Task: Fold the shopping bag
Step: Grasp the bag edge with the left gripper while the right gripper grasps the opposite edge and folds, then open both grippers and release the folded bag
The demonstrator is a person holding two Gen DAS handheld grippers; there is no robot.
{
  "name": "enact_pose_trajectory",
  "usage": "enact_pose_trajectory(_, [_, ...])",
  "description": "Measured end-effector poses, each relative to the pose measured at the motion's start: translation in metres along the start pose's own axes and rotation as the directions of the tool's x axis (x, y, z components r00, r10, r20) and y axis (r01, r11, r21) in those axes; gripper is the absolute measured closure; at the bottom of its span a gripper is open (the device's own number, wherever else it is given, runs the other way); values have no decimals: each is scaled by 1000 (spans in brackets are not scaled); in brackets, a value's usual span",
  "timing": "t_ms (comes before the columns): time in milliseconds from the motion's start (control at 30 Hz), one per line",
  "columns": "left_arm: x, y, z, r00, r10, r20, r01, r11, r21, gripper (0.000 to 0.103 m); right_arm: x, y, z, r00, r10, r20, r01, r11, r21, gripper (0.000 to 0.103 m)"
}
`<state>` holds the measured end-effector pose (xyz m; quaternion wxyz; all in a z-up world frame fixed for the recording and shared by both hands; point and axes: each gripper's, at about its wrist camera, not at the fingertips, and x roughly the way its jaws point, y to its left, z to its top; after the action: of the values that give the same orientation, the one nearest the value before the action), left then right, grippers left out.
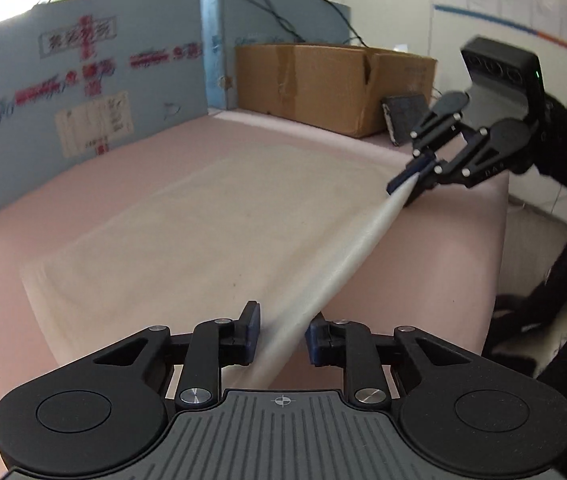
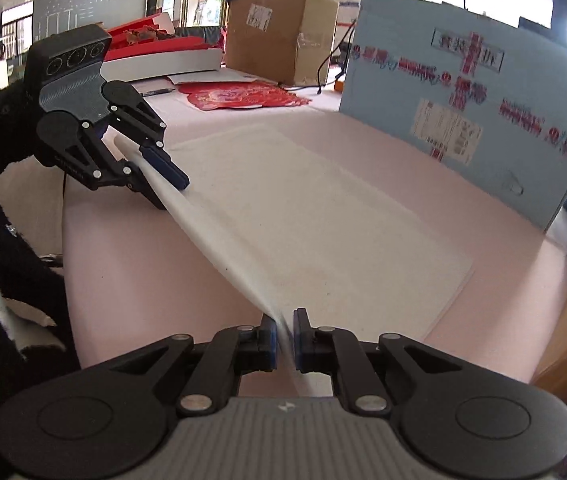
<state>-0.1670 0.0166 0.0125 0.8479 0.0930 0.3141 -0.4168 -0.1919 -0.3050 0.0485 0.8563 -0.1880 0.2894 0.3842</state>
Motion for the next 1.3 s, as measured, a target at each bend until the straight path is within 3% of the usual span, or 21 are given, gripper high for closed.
enact_pose_trajectory(133, [-7,29,-14,998,-32,60,45,973,-227,79,2,-31,-6,994,103,47,-110,981,160,87])
enact_pose_trajectory(233, [-10,39,-22,994,-49,99,77,947,-311,79,2,-54,-12,984,156,85,-174,943,283,84])
enact_pose_trajectory(333, [-14,49,-31,988,-46,145,100,914,-392,79,-3,-73,-20,980,149,130,-189,897,399,76])
enact_pose_trajectory(467, [-16,62,-36,982,-40,185,124,874,-471,79,-3,-92,-34,974,134,184,-214,814,540,82])
enact_pose_trajectory(500, [-17,64,-37,981,-30,190,121,865,-487,79,-2,-92,-35,975,120,185,-204,809,551,85])
enact_pose_trajectory(600, [-19,63,-33,983,29,179,66,862,-503,79,-1,-84,-32,985,54,165,-139,818,558,89])
enact_pose_trajectory(733, [-25,62,-31,977,156,146,-59,854,-517,79,-3,-71,-27,992,-30,120,-42,831,554,89])
enact_pose_trajectory(900, [-25,42,-21,954,288,83,-237,895,-378,78,0,-53,-17,988,-140,64,90,862,498,87])
enact_pose_trajectory(1033, [-28,36,-21,938,341,62,-303,894,-331,78,4,-49,-13,979,-197,44,151,860,488,86])
enact_pose_trajectory(1100, [-31,35,-22,924,378,54,-341,882,-324,77,8,-40,-9,966,-259,18,224,869,441,83])
enact_pose_trajectory(1133, [-30,32,-21,909,414,45,-383,874,-300,77,10,-33,-7,954,-299,2,273,874,402,82])
enact_pose_trajectory(1167, [-30,29,-20,892,450,36,-424,863,-274,67,12,-26,-5,940,-340,-11,321,875,361,78])
enact_pose_trajectory(1200, [-29,26,-19,874,486,29,-465,850,-248,50,16,-18,-3,923,-383,-22,370,874,314,71])
enact_pose_trajectory(1267, [-28,19,-17,832,555,17,-542,818,-195,34,22,-6,-3,895,-447,-20,437,865,247,68])
enact_pose_trajectory(1300, [-28,16,-16,813,582,17,-571,803,-170,34,24,-3,-3,885,-466,-16,456,859,231,68])
